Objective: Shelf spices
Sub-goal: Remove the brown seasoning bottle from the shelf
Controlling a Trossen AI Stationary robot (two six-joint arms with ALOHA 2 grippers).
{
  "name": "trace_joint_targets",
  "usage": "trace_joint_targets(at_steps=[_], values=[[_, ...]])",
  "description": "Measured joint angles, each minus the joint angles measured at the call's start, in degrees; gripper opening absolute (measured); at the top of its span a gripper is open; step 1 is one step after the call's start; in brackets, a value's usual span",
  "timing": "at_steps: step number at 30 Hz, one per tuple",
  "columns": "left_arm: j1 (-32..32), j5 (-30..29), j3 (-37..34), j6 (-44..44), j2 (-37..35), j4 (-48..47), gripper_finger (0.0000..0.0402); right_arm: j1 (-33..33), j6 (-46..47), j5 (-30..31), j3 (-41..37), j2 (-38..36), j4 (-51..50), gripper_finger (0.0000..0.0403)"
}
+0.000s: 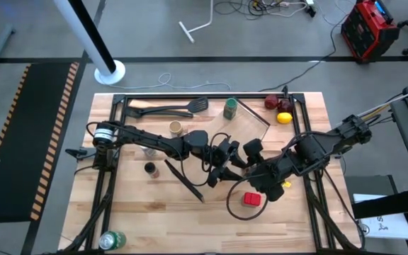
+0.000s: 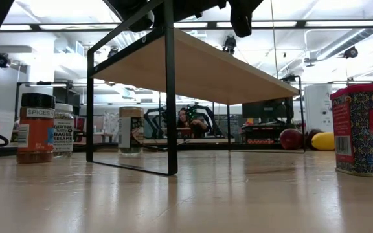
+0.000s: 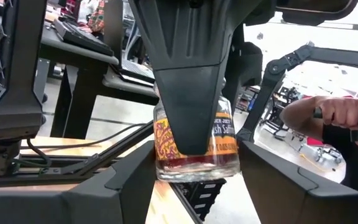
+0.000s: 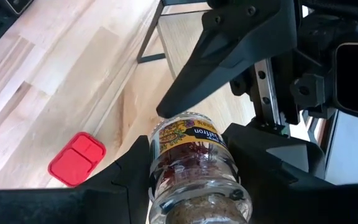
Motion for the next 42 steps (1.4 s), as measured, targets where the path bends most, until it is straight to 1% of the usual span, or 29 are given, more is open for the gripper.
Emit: trace_joint_targets(at_steps=[6, 11, 15, 22, 28, 31, 34, 37, 42], values=[[0.00, 0.04, 0.00, -0.91, 0.00, -0.02, 0.0252, -0.01, 1.95, 0.07, 0.00, -0.11, -1.35, 0.0167], [0.04, 0.67, 0.00, -1.66, -0.02, -1.94, 0.0264, 0.24, 6.26, -0.68, -0.02, -0.48, -4.40, 0.0167], [-0.03, 2.04, 0.00, -1.73, -0.07, -5.27, 0.0263, 0.84, 9.02, -1.56, -1.78, -0.87, -5.94, 0.0167], [-0.08, 1.69, 0.00, -2.05, -0.13, -6.01, 0.0251, 1.24, 11.88, -1.00, -5.92, -1.65, -6.04, 0.0167], [-0.47, 2.13, 0.00, -3.59, -0.27, -6.52, 0.0235, 1.22, 16.73, -0.87, -11.25, -5.10, -5.92, 0.0167], [-0.88, 4.90, 0.00, -4.33, -0.31, -6.54, 0.0232, 1.22, 21.62, 0.53, -16.36, -8.40, -5.74, 0.0167], [-1.41, 7.79, 0.00, -3.44, -0.33, -7.40, 0.0231, 1.20, 28.14, 1.40, -23.37, -12.23, -4.77, 0.0167], [-2.33, 8.46, 0.00, -1.39, -0.33, -8.77, 0.0231, 1.20, 36.80, 1.38, -30.16, -15.61, -3.83, 0.0167], [-3.29, 8.39, 0.32, -1.22, -0.33, -9.03, 0.0231, 1.00, 53.43, -1.90, -38.28, -18.53, -3.72, 0.0167]])
